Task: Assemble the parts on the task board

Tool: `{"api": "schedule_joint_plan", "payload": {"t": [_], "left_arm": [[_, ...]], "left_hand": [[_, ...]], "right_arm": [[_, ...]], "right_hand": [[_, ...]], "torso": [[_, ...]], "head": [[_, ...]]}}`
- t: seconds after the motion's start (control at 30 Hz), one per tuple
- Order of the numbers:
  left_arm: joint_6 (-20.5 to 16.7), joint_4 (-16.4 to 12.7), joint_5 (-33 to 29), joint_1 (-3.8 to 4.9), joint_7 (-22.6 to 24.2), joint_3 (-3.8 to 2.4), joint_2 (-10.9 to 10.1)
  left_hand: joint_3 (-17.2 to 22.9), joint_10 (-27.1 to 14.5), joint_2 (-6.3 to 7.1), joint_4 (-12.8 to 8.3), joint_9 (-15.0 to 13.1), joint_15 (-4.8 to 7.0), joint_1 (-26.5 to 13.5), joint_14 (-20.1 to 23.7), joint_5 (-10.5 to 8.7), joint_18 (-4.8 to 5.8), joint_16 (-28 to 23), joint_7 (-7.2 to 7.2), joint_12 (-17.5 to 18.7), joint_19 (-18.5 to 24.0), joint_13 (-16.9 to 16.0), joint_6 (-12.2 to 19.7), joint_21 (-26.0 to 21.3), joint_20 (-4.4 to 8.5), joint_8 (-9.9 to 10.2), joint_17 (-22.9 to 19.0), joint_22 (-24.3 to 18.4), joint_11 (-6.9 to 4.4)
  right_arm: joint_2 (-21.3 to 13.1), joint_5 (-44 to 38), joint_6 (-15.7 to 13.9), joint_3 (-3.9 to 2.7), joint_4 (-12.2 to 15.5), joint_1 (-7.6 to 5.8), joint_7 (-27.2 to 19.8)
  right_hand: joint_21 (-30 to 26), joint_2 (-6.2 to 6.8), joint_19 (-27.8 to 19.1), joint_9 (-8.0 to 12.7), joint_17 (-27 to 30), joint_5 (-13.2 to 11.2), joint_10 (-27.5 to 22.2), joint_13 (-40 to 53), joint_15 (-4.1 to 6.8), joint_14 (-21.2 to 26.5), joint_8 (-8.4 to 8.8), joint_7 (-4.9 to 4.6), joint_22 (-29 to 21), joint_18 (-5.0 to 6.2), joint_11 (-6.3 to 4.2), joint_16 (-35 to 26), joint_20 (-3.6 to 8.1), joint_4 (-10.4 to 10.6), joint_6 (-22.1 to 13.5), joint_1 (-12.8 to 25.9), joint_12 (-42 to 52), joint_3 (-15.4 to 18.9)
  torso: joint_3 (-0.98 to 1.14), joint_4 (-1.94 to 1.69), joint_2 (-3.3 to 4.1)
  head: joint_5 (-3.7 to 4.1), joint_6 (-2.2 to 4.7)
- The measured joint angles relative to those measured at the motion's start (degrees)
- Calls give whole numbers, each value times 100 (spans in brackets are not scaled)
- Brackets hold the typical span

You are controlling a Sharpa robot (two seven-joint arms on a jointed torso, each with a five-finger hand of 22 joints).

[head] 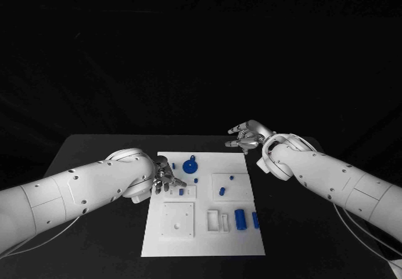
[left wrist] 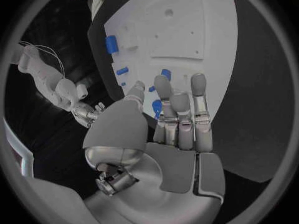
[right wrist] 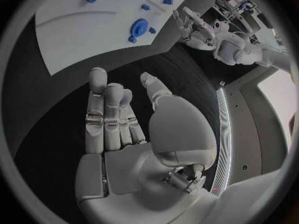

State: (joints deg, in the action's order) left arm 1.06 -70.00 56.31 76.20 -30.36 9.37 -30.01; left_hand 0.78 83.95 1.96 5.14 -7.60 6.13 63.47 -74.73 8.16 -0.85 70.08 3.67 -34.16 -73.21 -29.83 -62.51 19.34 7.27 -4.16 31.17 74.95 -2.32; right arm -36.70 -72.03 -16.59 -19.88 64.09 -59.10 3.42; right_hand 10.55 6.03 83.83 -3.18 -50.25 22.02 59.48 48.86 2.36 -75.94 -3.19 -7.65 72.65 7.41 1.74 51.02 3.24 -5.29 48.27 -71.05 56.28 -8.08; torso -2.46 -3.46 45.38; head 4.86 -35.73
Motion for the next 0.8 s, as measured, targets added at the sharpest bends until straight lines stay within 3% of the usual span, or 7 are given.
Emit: {"api": "schedule_joint_plan", "payload": {"t": [0.17, 0.37, 0.6, 0.8], "left_arm": [[-94, -38, 106, -72, -27, 73, -3], [-210, -12, 225, -197, -58, 120, 16], [-303, 77, 328, -254, -68, 128, 58], [-348, 149, 364, -278, -61, 118, 126]], "left_hand": [[211, 0, 356, 569, 269, 0, 5, 0, -118, -1, 0, 37, 0, -20, -7, 45, -22, -20, 0, -29, 0, 0], [261, 0, 602, 1006, 283, 0, 41, 0, -358, -1, 0, 21, 0, -20, -13, 61, -22, -20, 0, -37, -1, 0], [270, 0, 630, 1086, 263, 0, 11, 0, -399, -1, 0, 8, 0, -20, -13, 48, -22, -20, -18, -37, -1, -1], [277, 1, 493, 999, 252, 0, -70, 0, -399, -1, 22, 1, 0, -20, -18, -2, -22, -20, -48, -37, -2, -1]], "right_arm": [[-5, 0, -1, 0, 5, 1, 0], [-12, 1, -1, 0, 9, 2, 0], [-14, 1, -1, 0, 10, 7, 0], [-9, 1, -2, 0, 11, 9, 0]], "right_hand": [[0, 0, 0, 0, 0, 0, 0, 0, 0, 0, 0, 0, 0, 0, 0, 0, 0, 0, 0, 0, 0, 0], [0, 0, 0, 0, 0, 0, 0, 1, 0, 0, 0, 1, 0, -1, 0, 0, 0, 0, 1, 0, 0, 0], [0, 0, 0, 0, 0, 0, 0, 1, 0, 0, 0, 3, 0, -3, 0, 0, 0, 0, 3, 0, 0, 0], [0, 0, 0, 0, 0, -1, 0, 1, 0, 0, 0, 4, 1, -7, 0, 0, 0, 0, 4, 0, 0, 0]], "torso": [[1, 3, 0], [2, 12, 3], [4, 16, 7], [5, 16, 8]], "head": [[-8, -2], [-11, 2], [-4, 3], [5, -3]]}}
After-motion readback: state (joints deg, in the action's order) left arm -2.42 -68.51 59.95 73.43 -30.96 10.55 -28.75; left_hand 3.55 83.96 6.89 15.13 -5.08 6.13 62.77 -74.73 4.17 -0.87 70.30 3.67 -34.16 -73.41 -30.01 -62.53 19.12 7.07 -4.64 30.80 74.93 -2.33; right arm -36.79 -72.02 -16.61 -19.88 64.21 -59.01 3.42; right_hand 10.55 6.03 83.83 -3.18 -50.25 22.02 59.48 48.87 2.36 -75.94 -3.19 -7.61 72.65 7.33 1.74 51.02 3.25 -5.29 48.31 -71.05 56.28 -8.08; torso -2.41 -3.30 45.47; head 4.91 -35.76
